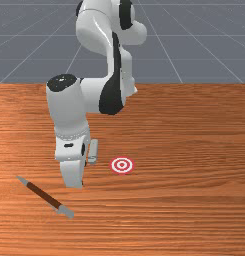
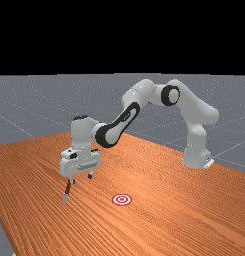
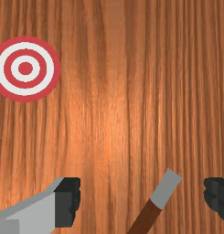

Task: Pick up the pen and put it to the marker

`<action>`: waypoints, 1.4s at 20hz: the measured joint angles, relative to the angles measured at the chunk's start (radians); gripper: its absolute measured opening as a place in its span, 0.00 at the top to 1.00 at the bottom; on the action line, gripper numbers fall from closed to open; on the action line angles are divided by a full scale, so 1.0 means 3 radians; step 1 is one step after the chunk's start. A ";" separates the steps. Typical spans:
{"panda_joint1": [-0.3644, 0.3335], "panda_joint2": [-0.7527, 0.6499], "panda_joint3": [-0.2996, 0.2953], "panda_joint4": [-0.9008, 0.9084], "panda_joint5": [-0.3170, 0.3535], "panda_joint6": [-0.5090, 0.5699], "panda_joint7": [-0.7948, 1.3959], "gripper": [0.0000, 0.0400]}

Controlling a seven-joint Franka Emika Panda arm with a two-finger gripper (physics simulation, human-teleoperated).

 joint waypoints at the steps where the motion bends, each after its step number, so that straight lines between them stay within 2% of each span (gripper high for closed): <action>1: -0.0011 0.0023 -0.0015 0.0047 -0.0089 -0.0012 -0.0180 0.00; 5: -0.0258 0.0246 -0.0003 0.0465 -0.0080 -0.0229 -0.0581 0.00; 8: -0.0302 0.0269 -0.0033 0.0490 -0.0071 -0.0222 -0.0537 0.00; 9: -0.0263 0.0395 -0.0086 0.0739 -0.0075 -0.0449 -0.0374 0.00; 10: -0.0262 0.0418 -0.0087 0.0753 -0.0076 -0.0442 -0.0373 0.00; 11: -0.0282 0.0316 -0.0068 0.0513 -0.0056 -0.0209 -0.0395 0.00; 15: -0.0251 0.0780 -0.0094 0.0899 -0.0079 -0.0225 -0.0382 0.00; 17: -0.0263 0.0784 -0.0078 0.0791 -0.0066 -0.0066 -0.0401 0.00; 20: -0.0263 0.0749 -0.0081 0.0777 -0.0068 -0.0100 -0.0397 0.00; 21: -0.0277 0.0679 -0.0064 0.0651 -0.0054 0.0020 -0.0415 0.39; 22: -0.0265 0.0703 -0.0080 0.0744 -0.0067 -0.0109 -0.0397 0.63; 23: -0.0273 0.0748 -0.0063 0.0861 -0.0051 -0.0240 -0.0410 0.78; 24: -0.0279 0.0746 -0.0054 0.0865 -0.0041 -0.0246 -0.0415 0.86; 25: -0.0295 0.0773 -0.0026 0.0909 -0.0016 -0.0272 -0.0441 0.53; 26: -0.0239 0.0889 -0.0101 0.1142 -0.0085 -0.0455 -0.0370 0.32; 27: -0.0248 0.0822 -0.0093 0.0985 -0.0077 -0.0323 -0.0378 0.19; 28: -0.0254 0.0759 -0.0092 0.0846 -0.0062 -0.0206 -0.0345 0.12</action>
